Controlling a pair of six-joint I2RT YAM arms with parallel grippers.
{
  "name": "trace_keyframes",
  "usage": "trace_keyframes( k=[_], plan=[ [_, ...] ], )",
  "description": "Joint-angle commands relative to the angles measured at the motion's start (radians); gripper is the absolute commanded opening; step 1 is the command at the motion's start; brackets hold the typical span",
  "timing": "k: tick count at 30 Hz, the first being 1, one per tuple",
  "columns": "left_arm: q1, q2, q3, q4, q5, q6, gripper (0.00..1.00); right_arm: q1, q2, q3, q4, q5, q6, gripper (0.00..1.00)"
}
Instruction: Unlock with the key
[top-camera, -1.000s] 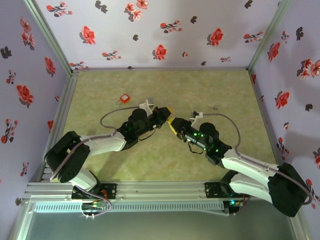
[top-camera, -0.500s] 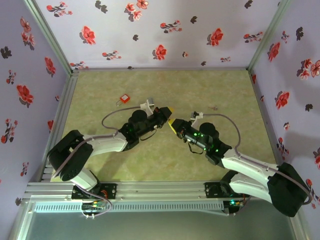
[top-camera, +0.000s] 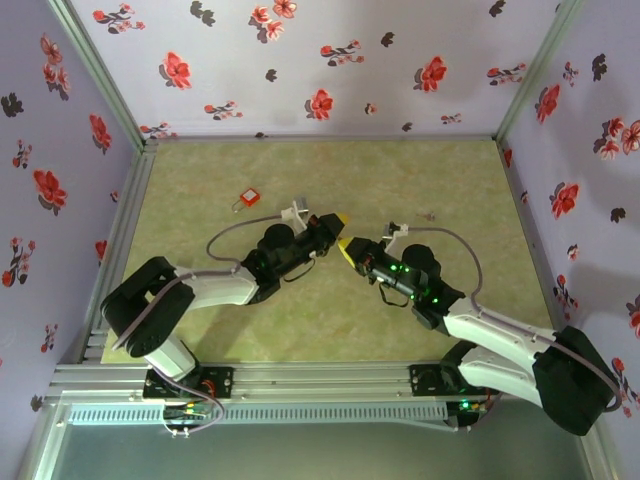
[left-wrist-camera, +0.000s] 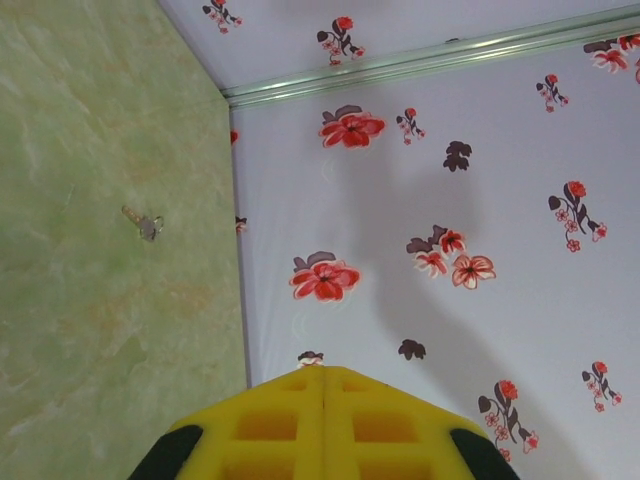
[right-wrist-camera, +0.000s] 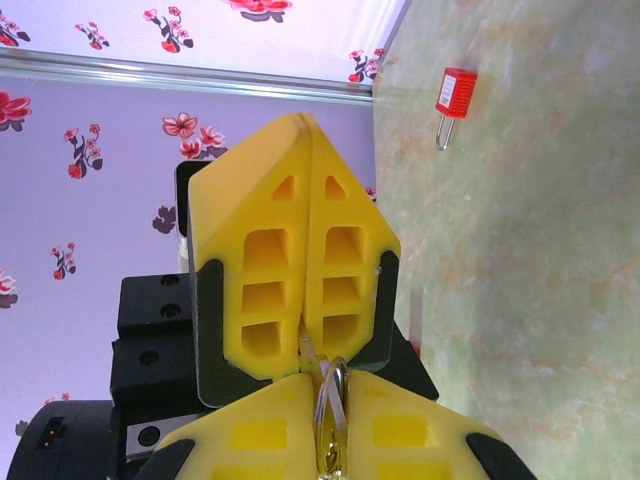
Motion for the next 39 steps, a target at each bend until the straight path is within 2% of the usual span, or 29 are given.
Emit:
trace_keyframes(
  k=[1,3,6,8,10,11,12,17,20,23,24,27,31,35,39],
  plan=[
    [-0.040,0.035,-0.031,0.060,0.027,-0.013,0.00,-0.014,-0.011,0.003,0.087,0.021,0.008,0.00],
    [-0.039,0.032,-0.041,0.058,0.022,-0.016,0.03,-0.015,-0.024,0.000,0.072,0.020,0.006,0.00],
    [-0.019,0.002,-0.056,0.022,0.011,-0.012,0.38,-0.017,-0.058,-0.002,0.006,0.026,-0.014,0.00],
    [0.007,-0.042,-0.068,-0.035,0.002,0.003,0.65,-0.017,-0.088,0.004,-0.070,0.031,-0.038,0.00],
    [0.044,-0.104,-0.079,-0.117,-0.006,0.019,0.82,-0.016,-0.125,0.019,-0.190,0.038,-0.074,0.00],
    [0.068,-0.147,-0.082,-0.175,-0.006,0.036,0.94,-0.015,-0.145,0.030,-0.256,0.045,-0.095,0.00],
    [0.092,-0.189,-0.080,-0.235,-0.006,0.049,1.00,-0.015,-0.162,0.039,-0.315,0.049,-0.115,0.00],
    [0.242,-0.360,0.001,-0.666,0.043,0.197,1.00,-0.016,-0.226,0.058,-0.452,0.067,-0.174,0.00],
    [0.352,-0.395,0.134,-0.983,0.090,0.392,1.00,-0.017,-0.232,0.078,-0.505,0.067,-0.198,0.00],
    [0.450,-0.339,0.332,-1.330,0.091,0.692,1.00,-0.017,-0.229,0.103,-0.554,0.062,-0.217,0.00],
    [0.475,-0.299,0.414,-1.454,0.070,0.796,1.00,-0.017,-0.229,0.113,-0.578,0.061,-0.230,0.00],
    [0.528,-0.148,0.588,-1.689,-0.026,1.056,1.00,-0.017,-0.224,0.140,-0.624,0.060,-0.254,0.00],
    [0.589,0.071,0.787,-1.858,-0.128,1.217,0.99,-0.017,-0.210,0.160,-0.648,0.053,-0.268,0.00],
    [0.614,0.254,0.930,-1.922,-0.174,1.375,0.98,-0.017,-0.206,0.162,-0.658,0.051,-0.266,0.00],
    [0.635,0.406,1.040,-1.952,-0.196,1.535,0.92,-0.017,-0.210,0.158,-0.667,0.053,-0.262,0.00]
  ],
)
